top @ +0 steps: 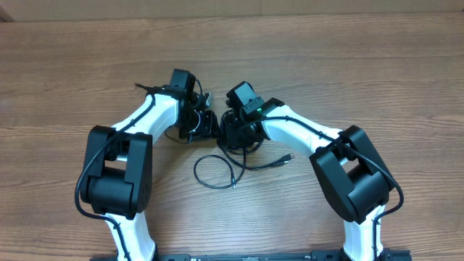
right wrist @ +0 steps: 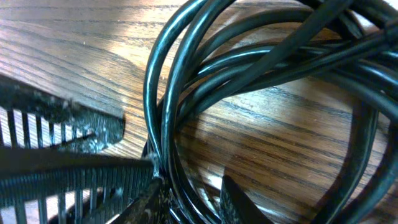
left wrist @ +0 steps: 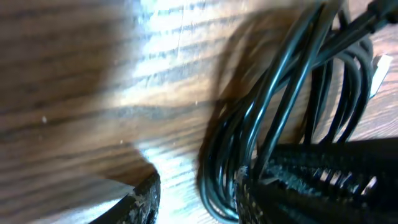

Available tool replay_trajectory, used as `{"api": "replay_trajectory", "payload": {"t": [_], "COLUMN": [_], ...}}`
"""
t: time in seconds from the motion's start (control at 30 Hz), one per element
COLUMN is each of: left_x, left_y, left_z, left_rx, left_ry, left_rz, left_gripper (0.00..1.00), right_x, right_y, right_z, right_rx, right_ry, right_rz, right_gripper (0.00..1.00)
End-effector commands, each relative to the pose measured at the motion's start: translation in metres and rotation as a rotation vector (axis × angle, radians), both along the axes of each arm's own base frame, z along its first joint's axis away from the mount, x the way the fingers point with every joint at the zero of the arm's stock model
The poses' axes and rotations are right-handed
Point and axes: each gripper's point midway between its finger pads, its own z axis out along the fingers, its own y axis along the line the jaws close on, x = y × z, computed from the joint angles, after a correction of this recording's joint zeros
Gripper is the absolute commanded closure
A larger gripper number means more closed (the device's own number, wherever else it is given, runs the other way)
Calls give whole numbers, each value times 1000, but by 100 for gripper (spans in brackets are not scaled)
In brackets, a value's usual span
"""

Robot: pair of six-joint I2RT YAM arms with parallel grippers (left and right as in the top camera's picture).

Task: Untangle cables

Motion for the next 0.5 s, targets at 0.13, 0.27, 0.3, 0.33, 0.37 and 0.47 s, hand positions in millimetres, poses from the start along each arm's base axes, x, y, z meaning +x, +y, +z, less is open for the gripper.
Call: {"api": "replay_trajectory", "payload": {"t": [0.13, 0.27, 0.3, 0.33, 0.37, 0.47], "left_x": [-37, -43, -44, -45, -45, -46], "left_y": [54, 75, 81, 85, 85, 61], "left_z": [-90, -91, -90, -90, -90, -89], "left_rx": [332, 453, 485, 509, 506, 373], "left_ry": [151, 171, 176, 179, 180, 185], "left_rz": [9, 25, 36, 45, 45, 4], "left_gripper": [58, 66, 65, 64, 61, 51], "right_x": [0, 7, 9, 12, 13, 13], "right_y": [-19, -24, -24, -26, -27, -31], "right_z": [-20, -14, -11, -6, -3, -6], "right_rx": [-122, -128, -127, -123, -121, -137], "right_ry": [-9, -22, -23, -29, -32, -31], "right_rz": [-52, -71, -74, -78, -82, -87], "right_gripper": [72, 80, 80, 80, 80, 84]}}
